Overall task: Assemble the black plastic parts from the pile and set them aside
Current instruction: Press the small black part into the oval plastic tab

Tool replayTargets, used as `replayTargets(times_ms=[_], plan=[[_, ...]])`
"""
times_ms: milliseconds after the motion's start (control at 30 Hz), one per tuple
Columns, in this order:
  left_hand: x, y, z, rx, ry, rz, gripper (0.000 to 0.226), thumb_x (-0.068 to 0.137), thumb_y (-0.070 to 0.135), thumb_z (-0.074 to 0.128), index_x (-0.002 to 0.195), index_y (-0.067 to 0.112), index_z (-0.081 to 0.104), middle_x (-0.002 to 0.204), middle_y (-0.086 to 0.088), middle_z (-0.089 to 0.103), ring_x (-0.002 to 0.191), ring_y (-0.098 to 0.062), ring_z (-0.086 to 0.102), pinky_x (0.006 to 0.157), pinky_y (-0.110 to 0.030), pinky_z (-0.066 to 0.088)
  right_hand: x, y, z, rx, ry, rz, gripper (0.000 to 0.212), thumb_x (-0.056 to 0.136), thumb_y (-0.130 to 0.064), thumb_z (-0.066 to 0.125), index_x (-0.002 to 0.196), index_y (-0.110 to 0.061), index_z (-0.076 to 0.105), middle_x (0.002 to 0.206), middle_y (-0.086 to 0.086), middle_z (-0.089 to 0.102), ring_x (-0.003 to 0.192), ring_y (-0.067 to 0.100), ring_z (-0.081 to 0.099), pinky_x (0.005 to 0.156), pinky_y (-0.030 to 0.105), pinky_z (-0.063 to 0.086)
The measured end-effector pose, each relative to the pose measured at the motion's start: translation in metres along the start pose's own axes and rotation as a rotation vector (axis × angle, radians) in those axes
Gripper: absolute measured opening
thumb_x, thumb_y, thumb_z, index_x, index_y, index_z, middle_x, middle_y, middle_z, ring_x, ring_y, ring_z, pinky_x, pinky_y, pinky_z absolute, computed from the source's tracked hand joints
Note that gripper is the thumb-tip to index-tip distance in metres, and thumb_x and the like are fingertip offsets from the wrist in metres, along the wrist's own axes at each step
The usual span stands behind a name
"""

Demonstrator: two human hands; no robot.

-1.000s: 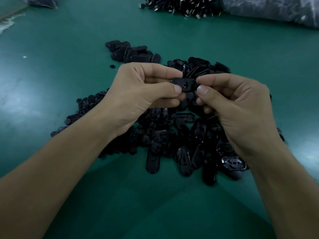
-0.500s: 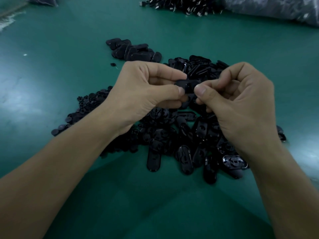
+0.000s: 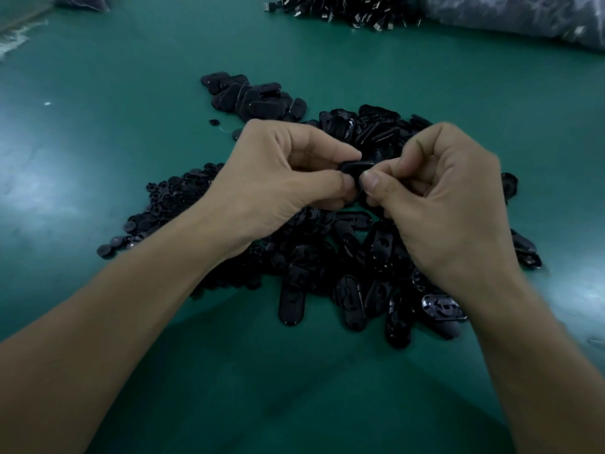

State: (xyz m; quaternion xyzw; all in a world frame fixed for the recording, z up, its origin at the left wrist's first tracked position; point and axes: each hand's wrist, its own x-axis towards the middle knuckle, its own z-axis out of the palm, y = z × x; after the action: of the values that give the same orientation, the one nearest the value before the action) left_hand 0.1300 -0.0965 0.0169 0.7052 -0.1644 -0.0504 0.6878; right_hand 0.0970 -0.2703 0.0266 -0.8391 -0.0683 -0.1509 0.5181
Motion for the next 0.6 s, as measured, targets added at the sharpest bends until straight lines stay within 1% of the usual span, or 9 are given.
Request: replayTargets(times_ms=[67, 167, 233, 267, 300, 400, 467, 500, 600], plan=[[0.000, -0.001, 0.001, 0.036, -0.011, 0.003, 0.020, 0.083, -0.001, 0.076, 0.092, 0.017, 0.076, 0.079, -0.007, 0.077, 0.077, -0.020, 0.075, 0.071, -0.029, 0.061, 0.000, -0.001, 0.001, -0.018, -0.006, 0.007, 0.033, 0.078, -0.024, 0.072, 0.068, -0.046, 0.049, 0.079, -0.003, 0.072, 0.076, 0.022, 0.070, 0.071, 0.048, 0.059], [0.000, -0.003, 0.004, 0.090, -0.008, 0.012, 0.020, 0.086, 0.000, 0.074, 0.095, 0.017, 0.075, 0.081, -0.007, 0.077, 0.077, -0.019, 0.075, 0.071, -0.029, 0.062, 0.000, 0.000, 0.002, -0.071, 0.006, 0.014, 0.036, 0.079, -0.021, 0.074, 0.066, -0.044, 0.050, 0.078, -0.005, 0.072, 0.074, 0.020, 0.070, 0.068, 0.046, 0.059], [-0.001, -0.005, 0.007, 0.145, 0.007, 0.032, 0.019, 0.086, 0.001, 0.075, 0.097, 0.017, 0.074, 0.084, -0.008, 0.077, 0.079, -0.024, 0.075, 0.074, -0.036, 0.063, 0.000, 0.001, 0.002, -0.086, 0.023, 0.029, 0.035, 0.079, -0.022, 0.074, 0.065, -0.042, 0.049, 0.077, -0.004, 0.073, 0.072, 0.018, 0.070, 0.066, 0.046, 0.059], [-0.002, -0.005, 0.009, 0.186, 0.016, 0.052, 0.019, 0.085, 0.003, 0.076, 0.097, 0.018, 0.074, 0.086, -0.007, 0.077, 0.080, -0.024, 0.075, 0.076, -0.040, 0.063, 0.000, 0.002, 0.002, -0.087, 0.035, 0.042, 0.035, 0.079, -0.021, 0.075, 0.064, -0.038, 0.048, 0.076, -0.002, 0.073, 0.071, 0.018, 0.071, 0.065, 0.046, 0.059], [-0.003, -0.005, 0.010, 0.234, 0.030, 0.074, 0.020, 0.084, 0.005, 0.077, 0.098, 0.019, 0.074, 0.087, -0.004, 0.077, 0.081, -0.021, 0.075, 0.078, -0.041, 0.062, 0.000, 0.004, 0.002, -0.087, 0.048, 0.057, 0.036, 0.079, -0.020, 0.076, 0.064, -0.034, 0.047, 0.075, 0.001, 0.073, 0.070, 0.018, 0.071, 0.065, 0.047, 0.059], [-0.003, -0.006, 0.011, 0.331, 0.074, 0.126, 0.022, 0.081, 0.008, 0.078, 0.096, 0.024, 0.074, 0.086, 0.005, 0.076, 0.079, -0.008, 0.073, 0.077, -0.031, 0.061, 0.002, 0.008, 0.002, -0.072, 0.055, 0.091, 0.040, 0.081, -0.017, 0.079, 0.061, -0.028, 0.046, 0.074, 0.010, 0.071, 0.069, 0.025, 0.071, 0.064, 0.050, 0.059], [-0.004, -0.006, 0.012, 0.373, 0.092, 0.151, 0.023, 0.082, 0.007, 0.078, 0.095, 0.025, 0.074, 0.083, 0.010, 0.075, 0.076, -0.003, 0.072, 0.073, -0.023, 0.059, 0.002, 0.008, 0.003, -0.080, 0.051, 0.089, 0.040, 0.082, -0.016, 0.080, 0.061, -0.026, 0.048, 0.074, 0.011, 0.071, 0.068, 0.031, 0.070, 0.061, 0.050, 0.059], [-0.005, -0.006, 0.013, 0.395, 0.096, 0.164, 0.022, 0.082, 0.008, 0.079, 0.095, 0.025, 0.073, 0.082, 0.012, 0.074, 0.075, 0.000, 0.071, 0.070, -0.019, 0.057, 0.002, 0.007, 0.003, -0.083, 0.050, 0.086, 0.040, 0.083, -0.015, 0.080, 0.061, -0.026, 0.049, 0.073, 0.011, 0.071, 0.066, 0.030, 0.070, 0.061, 0.049, 0.059], [-0.006, -0.006, 0.015, 0.470, 0.103, 0.213, 0.019, 0.082, 0.009, 0.080, 0.092, 0.024, 0.073, 0.078, 0.018, 0.072, 0.072, 0.004, 0.069, 0.066, -0.010, 0.051, 0.001, 0.006, 0.004, -0.063, 0.026, 0.084, 0.038, 0.086, -0.011, 0.078, 0.063, -0.026, 0.051, 0.068, 0.006, 0.070, 0.059, 0.016, 0.071, 0.059, 0.043, 0.061]])
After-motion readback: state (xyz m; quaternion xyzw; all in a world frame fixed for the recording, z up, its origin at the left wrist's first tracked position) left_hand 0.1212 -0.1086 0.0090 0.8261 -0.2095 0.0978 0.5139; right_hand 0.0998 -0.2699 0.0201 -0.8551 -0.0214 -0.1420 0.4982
